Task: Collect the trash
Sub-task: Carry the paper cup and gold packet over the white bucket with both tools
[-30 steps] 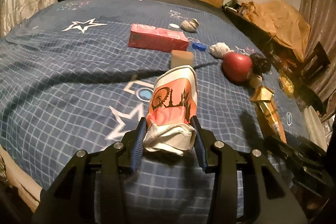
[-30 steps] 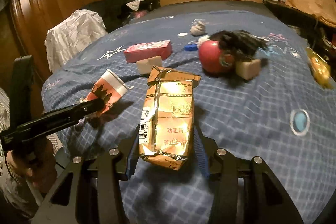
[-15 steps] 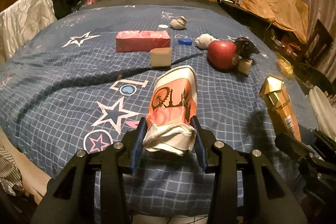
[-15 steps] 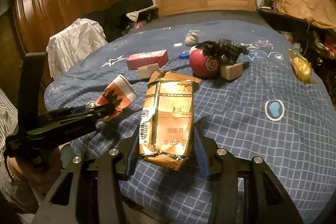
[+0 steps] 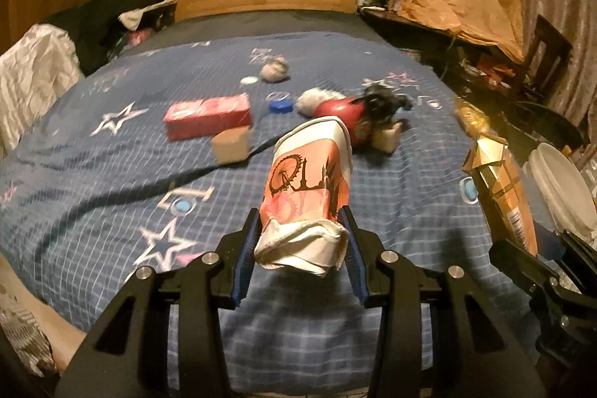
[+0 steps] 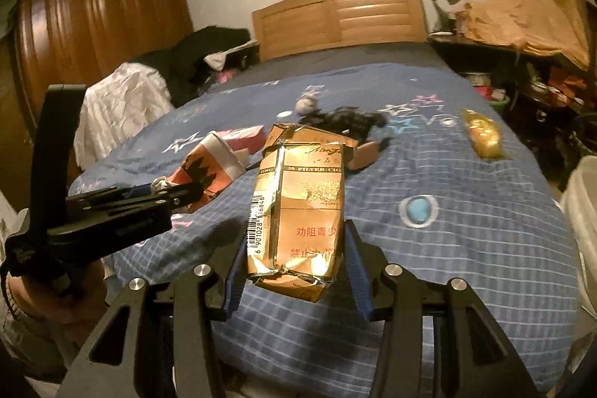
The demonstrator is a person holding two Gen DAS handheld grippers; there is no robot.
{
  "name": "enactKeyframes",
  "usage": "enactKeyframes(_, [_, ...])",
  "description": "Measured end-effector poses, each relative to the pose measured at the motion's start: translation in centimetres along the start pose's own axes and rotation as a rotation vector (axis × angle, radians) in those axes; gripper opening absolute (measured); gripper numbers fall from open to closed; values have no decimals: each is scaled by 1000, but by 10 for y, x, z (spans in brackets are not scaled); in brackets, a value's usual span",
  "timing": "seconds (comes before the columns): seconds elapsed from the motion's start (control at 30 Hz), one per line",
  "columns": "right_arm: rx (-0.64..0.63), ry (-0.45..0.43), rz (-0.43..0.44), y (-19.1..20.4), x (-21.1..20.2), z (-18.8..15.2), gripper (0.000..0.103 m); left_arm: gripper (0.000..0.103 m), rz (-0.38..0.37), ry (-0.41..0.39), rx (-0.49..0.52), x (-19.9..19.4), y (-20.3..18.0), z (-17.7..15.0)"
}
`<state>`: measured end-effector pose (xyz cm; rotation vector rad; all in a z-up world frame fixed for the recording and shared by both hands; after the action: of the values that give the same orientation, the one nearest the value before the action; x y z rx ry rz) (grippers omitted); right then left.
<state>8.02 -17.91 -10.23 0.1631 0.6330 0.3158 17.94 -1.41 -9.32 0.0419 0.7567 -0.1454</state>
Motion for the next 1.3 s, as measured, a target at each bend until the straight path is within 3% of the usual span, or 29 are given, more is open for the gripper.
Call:
enactKeyframes(0.47, [152, -111, -110, -98, -53, 8, 48, 40, -49, -25, 137, 1, -85, 20])
enactKeyframes(0.7, [203, -176, -206, -159, -90, 15, 48, 40, -84, -40, 207, 5, -133, 33])
enactKeyframes(1.07, [276, -262, -428, -287, -174, 23, 48, 40, -200, -80, 346, 16, -252, 64])
enactKeyframes(1.3, [295, -262, -559, -363, -222, 26, 49, 40, -311, -97, 433, 23, -336, 80])
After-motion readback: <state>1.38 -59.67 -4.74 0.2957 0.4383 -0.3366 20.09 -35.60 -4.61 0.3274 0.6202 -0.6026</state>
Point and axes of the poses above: each gripper's, at about its wrist camera, not at the fingertips, and x roughly the way its jaws point, y to its left, z to its top, the point moved 8 cm from there along x, roughly the way its jaws point, and after that the axes turned 1 degree about x, right-handed, at the moved point
